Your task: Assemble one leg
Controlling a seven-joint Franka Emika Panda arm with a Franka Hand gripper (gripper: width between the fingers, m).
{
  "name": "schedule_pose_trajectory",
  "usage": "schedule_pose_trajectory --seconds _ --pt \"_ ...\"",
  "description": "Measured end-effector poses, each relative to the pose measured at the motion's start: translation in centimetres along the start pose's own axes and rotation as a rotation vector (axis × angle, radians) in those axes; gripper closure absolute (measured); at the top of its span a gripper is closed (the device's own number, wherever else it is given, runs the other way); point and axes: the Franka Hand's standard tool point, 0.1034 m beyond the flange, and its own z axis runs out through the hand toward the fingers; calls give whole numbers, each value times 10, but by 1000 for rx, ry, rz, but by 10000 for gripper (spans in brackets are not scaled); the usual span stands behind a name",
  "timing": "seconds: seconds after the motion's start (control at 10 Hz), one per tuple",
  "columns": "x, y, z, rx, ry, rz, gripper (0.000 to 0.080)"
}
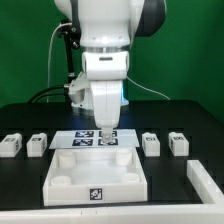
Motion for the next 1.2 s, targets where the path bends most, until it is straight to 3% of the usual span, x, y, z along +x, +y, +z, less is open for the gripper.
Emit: schedule_pose_trajectory --seconds 0.2,0.3,0.6,0.8,0.9,1.0,1.1,1.2 --pt "-8 -7 23 24 11 24 150" --pt "-8 -6 34 17 17 27 150" --pt "-9 -9 42 21 22 37 150" --pt "-9 -9 43 23 22 38 412" --pt "-9 -9 43 23 22 38 412" --pt "-9 -9 43 23 22 38 594" --pt "-9 -9 44 23 22 38 720" --pt "-9 -7 42 15 22 39 720"
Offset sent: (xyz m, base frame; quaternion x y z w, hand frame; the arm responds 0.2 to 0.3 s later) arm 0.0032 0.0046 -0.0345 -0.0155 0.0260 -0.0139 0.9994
